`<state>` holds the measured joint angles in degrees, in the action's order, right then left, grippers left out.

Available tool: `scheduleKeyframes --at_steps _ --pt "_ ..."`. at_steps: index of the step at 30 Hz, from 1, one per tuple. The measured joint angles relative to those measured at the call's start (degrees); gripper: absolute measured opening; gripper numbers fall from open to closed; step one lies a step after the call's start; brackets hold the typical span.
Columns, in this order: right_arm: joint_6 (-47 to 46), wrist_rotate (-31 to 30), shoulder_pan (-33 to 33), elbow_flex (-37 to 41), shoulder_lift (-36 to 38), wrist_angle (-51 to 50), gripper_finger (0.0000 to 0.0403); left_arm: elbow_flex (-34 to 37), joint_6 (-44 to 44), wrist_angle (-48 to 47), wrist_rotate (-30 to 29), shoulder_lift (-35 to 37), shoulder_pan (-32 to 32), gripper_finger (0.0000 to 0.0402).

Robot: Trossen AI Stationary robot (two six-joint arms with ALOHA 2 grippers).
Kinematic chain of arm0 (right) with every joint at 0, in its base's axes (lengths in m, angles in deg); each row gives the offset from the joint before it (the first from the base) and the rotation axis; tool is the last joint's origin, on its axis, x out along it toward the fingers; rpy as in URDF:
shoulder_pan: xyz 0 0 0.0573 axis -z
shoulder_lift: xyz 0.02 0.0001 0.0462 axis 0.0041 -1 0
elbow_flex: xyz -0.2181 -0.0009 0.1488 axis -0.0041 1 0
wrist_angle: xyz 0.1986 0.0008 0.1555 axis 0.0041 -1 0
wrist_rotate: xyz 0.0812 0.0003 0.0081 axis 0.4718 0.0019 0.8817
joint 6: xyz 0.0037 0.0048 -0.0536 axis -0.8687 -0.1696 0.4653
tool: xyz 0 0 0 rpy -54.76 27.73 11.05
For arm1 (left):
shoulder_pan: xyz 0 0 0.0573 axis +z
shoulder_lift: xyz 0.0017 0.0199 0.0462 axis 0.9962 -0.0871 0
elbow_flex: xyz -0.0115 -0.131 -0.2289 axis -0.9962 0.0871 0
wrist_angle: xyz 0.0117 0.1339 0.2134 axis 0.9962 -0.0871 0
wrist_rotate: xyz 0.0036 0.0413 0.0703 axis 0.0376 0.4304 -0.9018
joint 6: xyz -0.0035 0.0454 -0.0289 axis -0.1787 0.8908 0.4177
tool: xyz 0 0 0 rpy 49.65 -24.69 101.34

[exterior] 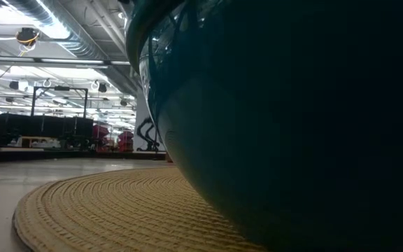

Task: Arrange a breakfast setting
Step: Put the toast bread on the green plate

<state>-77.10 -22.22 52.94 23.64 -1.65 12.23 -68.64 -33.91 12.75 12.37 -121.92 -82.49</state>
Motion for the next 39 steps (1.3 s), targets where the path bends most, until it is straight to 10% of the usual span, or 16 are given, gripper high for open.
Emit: scheduleKeyframes --at_steps 19,29,39 --pt "4.1 -0.2 1.7 0.0 -4.0 1.7 0.012 0.0 -1.6 -1.4 0.0 0.0 1.2 0.0174" --pt "4.4 -0.8 1.8 0.0 -2.8 1.9 0.0016 0.0 -1.6 -1.6 0.0 0.0 1.2 0.0174" --pt "8.7 -2.2 1.7 -5.3 -0.8 0.4 0.0008 0.0 -1.7 -2.3 0.0 0.0 1.2 0.0174"
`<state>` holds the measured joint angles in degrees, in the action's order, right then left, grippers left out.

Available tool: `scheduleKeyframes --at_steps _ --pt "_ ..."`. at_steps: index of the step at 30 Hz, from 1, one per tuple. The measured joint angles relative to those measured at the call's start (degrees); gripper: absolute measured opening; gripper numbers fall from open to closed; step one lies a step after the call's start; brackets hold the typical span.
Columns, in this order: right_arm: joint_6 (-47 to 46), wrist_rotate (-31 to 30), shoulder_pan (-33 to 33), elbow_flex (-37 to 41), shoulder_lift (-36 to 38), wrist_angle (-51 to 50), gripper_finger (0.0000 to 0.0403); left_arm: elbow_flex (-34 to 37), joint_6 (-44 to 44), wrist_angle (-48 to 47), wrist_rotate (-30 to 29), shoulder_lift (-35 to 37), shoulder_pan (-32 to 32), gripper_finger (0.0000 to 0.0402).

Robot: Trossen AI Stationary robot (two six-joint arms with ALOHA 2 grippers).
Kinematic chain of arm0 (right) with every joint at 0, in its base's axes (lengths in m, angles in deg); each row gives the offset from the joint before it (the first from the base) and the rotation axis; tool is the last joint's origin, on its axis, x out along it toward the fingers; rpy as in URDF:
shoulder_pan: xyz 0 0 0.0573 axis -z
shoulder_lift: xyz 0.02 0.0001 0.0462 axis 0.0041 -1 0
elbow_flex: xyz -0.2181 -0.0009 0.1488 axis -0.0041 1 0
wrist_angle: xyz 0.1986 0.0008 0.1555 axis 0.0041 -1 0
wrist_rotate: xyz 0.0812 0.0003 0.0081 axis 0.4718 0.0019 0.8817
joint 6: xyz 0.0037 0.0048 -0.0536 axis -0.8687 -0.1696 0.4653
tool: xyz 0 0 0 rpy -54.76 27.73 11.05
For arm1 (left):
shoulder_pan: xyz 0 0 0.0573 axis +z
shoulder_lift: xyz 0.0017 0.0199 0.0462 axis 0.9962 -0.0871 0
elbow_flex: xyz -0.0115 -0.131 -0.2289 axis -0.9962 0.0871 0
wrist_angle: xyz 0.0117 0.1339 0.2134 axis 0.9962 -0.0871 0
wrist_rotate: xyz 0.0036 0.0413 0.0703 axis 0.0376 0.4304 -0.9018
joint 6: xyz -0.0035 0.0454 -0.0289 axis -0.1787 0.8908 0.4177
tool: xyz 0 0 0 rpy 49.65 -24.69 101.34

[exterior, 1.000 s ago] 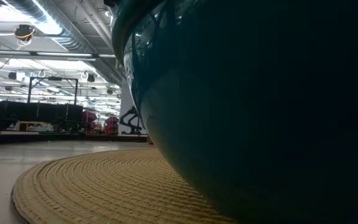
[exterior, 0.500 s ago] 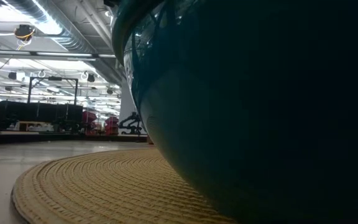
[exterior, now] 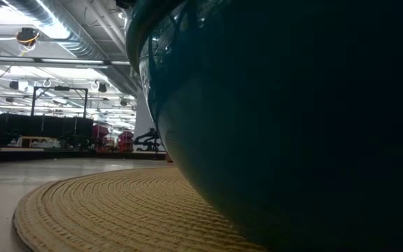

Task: Arrange a breakfast setting
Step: Put the toast bread on the green plate

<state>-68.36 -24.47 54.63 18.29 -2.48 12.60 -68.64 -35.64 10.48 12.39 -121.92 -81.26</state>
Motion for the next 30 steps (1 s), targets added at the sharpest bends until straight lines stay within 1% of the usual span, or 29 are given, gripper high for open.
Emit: scheduleKeyframes --at_steps 5,8,13,18,21,22,24,26,30 --pt "4.0 -0.1 0.0 -7.2 0.0 -2.0 0.0011 0.0 0.0 -0.2 0.0 0.0 0.0 0.0174" --pt "7.5 0.5 -0.1 -11.3 0.1 -3.0 0.0006 0.0 0.0 -0.2 0.0 0.0 0.0 0.0174" --pt "14.8 6.3 -2.9 -15.8 1.9 -3.3 0.001 0.0 0.0 -0.2 0.0 0.0 0.0 0.0174" --pt "15.9 15.3 -8.3 -16.3 3.5 -6.1 0.0005 0.0 -1.0 -0.3 0.0 0.0 0.0 0.0174" --pt "15.8 22.9 -13.0 -16.3 3.4 -10.3 0.0006 0.0 -1.1 -0.2 0.0 0.0 0.0 0.0174" --pt "14.9 23.6 -14.7 -16.0 3.3 -10.9 0.0006 0.0 -1.1 -0.2 0.0 0.0 0.0 0.0174" --pt "12.4 22.7 -18.6 -15.0 3.9 -10.6 0.0004 0.0 -1.1 -0.2 0.0 0.0 0.0 0.0174" --pt "9.9 20.5 -22.9 -13.3 4.1 -8.6 0.0004 0.0 -1.1 -0.2 0.0 0.0 0.0 0.0174" --pt "8.7 16.7 -31.7 -9.5 3.9 -0.2 0.0004 0.0 -1.4 -0.2 0.0 0.0 0.0 0.0174"
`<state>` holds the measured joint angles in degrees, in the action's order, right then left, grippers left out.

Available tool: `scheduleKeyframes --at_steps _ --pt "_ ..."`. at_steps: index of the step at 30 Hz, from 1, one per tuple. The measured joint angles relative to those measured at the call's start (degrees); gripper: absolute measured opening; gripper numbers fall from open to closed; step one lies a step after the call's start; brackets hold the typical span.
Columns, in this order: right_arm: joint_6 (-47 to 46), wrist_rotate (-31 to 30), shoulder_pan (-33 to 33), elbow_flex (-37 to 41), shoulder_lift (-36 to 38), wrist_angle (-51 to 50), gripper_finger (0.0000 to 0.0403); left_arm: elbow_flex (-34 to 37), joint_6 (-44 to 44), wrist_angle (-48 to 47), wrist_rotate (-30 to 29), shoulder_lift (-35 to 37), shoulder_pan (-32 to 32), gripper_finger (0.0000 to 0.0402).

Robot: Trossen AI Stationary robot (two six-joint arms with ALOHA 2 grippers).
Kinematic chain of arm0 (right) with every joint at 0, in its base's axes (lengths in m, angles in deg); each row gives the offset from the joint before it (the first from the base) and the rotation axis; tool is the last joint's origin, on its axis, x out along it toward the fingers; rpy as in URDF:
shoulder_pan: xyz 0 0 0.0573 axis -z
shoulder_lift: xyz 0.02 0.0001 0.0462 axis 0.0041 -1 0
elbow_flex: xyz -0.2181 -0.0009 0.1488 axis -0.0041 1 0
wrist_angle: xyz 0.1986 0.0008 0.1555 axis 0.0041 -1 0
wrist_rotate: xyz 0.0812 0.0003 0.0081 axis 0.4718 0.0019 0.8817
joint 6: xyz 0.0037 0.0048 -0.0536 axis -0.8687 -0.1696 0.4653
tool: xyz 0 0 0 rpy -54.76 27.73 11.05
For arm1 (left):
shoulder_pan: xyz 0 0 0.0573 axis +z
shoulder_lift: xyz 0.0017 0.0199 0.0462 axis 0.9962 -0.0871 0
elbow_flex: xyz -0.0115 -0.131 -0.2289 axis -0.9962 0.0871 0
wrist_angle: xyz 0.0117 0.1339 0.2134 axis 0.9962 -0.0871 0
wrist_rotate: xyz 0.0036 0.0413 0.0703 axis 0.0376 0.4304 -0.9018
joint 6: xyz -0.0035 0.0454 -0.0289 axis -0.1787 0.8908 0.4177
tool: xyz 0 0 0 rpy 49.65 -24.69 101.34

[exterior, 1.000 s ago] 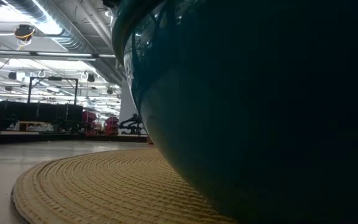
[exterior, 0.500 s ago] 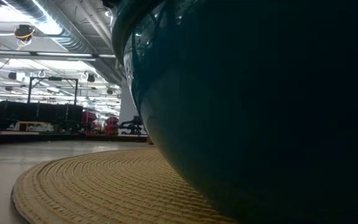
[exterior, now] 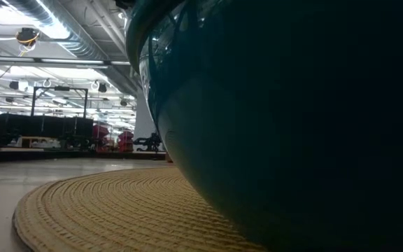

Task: Arrange a breakfast setting
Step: Put the toast bread on the green plate

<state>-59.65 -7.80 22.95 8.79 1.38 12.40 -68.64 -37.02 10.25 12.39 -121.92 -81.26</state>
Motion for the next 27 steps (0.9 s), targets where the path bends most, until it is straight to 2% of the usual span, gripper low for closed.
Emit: scheduleKeyframes --at_steps 4,9,13,19,22,27 --pt "0.3 -2.3 -8.3 3.2 -1.2 13.6 0.0004 0.0 0.0 0.0 0.0 0.0 0.0 0.0174" --pt "2.8 -7.0 -19.1 4.9 -5.9 22.8 0.0003 0.0 -0.2 -0.8 0.0 0.0 0.0 0.0174" --pt "4.6 -8.7 -28.7 4.9 -9.3 28.4 0.0003 0.0 -1.1 -2.2 0.0 0.0 0.0 0.0174" --pt "1.3 -11.3 -43.5 4.9 -12.2 29.1 0.0003 0.0 -1.4 -2.9 0.0 0.0 0.0 0.0174" --pt "-3.4 -17.3 -51.1 4.9 -12.9 27.3 0.0003 0.0 -1.6 -2.9 0.0 0.0 0.0 0.0174" --pt "-15.0 -34.3 -62.2 4.9 -15.1 21.8 0.0002 0.0 -1.5 -2.8 0.0 0.0 0.0 0.0174"
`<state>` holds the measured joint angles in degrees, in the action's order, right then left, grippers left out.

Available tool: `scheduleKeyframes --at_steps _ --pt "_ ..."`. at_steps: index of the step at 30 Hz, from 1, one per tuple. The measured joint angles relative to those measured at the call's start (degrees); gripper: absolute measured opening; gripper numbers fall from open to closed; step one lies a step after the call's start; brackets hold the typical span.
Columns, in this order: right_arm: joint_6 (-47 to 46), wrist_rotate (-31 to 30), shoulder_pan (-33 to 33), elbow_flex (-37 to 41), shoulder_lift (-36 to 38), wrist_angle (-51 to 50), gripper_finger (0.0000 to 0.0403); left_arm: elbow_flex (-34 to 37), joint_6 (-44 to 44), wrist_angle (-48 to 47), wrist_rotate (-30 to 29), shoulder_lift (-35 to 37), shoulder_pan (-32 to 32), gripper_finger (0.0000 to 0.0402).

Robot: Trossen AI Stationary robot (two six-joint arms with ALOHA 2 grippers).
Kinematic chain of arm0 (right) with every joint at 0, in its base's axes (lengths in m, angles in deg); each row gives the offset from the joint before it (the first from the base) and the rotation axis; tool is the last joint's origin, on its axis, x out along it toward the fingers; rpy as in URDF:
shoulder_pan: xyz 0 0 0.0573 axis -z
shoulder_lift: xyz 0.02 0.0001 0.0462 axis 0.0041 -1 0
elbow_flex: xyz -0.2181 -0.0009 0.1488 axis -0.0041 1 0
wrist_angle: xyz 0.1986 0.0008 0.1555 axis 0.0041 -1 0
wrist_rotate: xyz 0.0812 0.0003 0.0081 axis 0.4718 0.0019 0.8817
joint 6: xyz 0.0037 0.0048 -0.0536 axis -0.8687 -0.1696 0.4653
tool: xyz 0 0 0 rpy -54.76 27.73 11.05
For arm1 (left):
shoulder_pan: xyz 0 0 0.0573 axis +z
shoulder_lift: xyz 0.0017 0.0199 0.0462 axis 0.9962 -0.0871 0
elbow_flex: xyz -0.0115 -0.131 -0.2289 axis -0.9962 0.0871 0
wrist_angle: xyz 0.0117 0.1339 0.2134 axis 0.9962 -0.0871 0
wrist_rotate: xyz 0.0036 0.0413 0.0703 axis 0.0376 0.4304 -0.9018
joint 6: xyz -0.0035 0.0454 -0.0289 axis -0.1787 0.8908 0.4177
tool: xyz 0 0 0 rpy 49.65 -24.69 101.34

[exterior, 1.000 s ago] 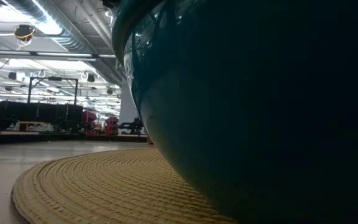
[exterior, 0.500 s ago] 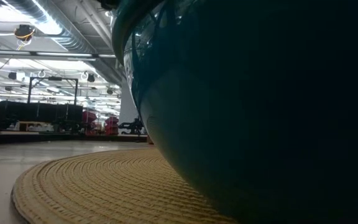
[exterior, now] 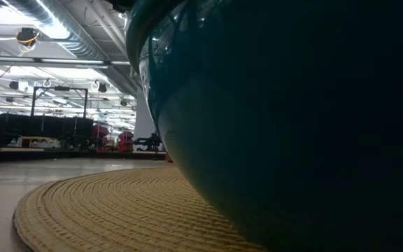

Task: Arrange a breakfast setting
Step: Put the toast bread on the green plate

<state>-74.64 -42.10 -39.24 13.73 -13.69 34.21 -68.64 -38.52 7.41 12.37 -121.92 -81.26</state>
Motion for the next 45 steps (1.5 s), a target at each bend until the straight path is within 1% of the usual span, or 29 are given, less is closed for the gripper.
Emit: scheduleKeyframes --at_steps 3,6,8,11,14,17,20,24,28,32,36,41,45 --pt "-7.9 -7.8 -5.3 0.6 -2.3 -2.6 0.0002 0.0 0.5 0.5 0.0 0.0 0.0 0.0174" --pt "-15.8 -13.4 -9.6 3.7 -3.8 -2.3 0.0002 0.0 2.8 1.3 0.0 0.0 0.0 0.0174" --pt "-22.1 -17.6 -12.3 6.7 -4.6 -0.4 0.0002 0.0 4.3 1.8 -0.3 0.0 0.0 0.0174" --pt "-29.0 -23.0 -15.9 12.7 -5.1 6.7 0.0002 0.0 6.0 2.9 -1.1 0.0 0.0 0.0174" --pt "-31.9 -27.2 -17.9 18.4 -5.1 17.5 0.0002 0.0 6.5 4.2 -1.5 0.0 0.0 0.0174" --pt "-35.3 -29.0 -18.3 23.4 -5.7 25.1 0.0002 0.0 6.5 5.1 -1.1 0.0 0.6 0.0174" --pt "-42.2 -30.5 -18.1 26.7 -7.9 28.6 0.0002 0.0 6.4 5.1 -1.1 0.0 1.6 0.0174" --pt "-53.0 -31.0 -18.1 28.2 -12.7 28.5 0.0002 0.0 5.6 4.3 -1.1 0.0 2.6 0.0174" --pt "-61.6 -31.3 -17.9 28.2 -17.6 28.7 0.0002 0.0 4.8 4.1 -1.0 0.0 3.1 0.0174" --pt "-68.3 -28.1 -16.2 28.2 -22.5 28.8 0.0002 0.0 4.6 4.0 -1.1 0.0 3.1 0.0174" --pt "-69.7 -24.6 -13.8 28.2 -25.2 29.0 0.0002 0.0 4.6 4.1 -1.1 0.0 3.1 0.0174" --pt "-68.6 -21.8 -11.7 28.1 -25.3 29.6 0.0003 0.0 4.5 4.1 -1.0 0.0 3.1 0.0174" --pt "-68.3 -18.2 -10.1 28.1 -25.3 29.6 0.0018 0.0 4.6 4.1 -1.0 0.0 3.1 0.0174"
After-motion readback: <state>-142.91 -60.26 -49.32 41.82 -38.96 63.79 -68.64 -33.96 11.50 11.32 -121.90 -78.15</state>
